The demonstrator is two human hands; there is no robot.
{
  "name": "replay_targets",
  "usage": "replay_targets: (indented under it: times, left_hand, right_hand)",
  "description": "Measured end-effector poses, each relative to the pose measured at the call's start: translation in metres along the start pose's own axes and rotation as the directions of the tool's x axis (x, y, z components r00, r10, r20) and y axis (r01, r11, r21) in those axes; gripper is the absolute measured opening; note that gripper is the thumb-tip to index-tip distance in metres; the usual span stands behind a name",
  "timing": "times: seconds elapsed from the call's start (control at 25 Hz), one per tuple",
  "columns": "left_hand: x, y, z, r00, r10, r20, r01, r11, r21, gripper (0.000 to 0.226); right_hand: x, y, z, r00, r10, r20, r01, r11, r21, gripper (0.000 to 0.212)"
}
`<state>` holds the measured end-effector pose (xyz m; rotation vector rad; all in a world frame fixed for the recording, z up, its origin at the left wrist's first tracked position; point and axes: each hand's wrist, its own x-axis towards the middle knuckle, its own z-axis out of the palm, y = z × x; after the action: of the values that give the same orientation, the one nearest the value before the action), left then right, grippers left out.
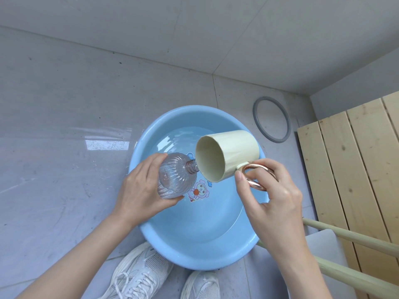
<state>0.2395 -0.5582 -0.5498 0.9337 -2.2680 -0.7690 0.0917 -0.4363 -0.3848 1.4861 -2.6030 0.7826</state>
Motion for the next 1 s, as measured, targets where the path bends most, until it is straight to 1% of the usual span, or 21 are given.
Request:
replay_targets:
  times: [1.0]
  left_hand:
    - [-0.0001, -0.0016, 0.0018, 0.999, 0.03, -0.038, -0.03, 1.0, 0.005, 0.088]
  right_hand:
    - [-0.0035, 0.0003, 0.0025, 0.996, -0.091, -0.016, 0.09, 0.994, -0.059, 0.026]
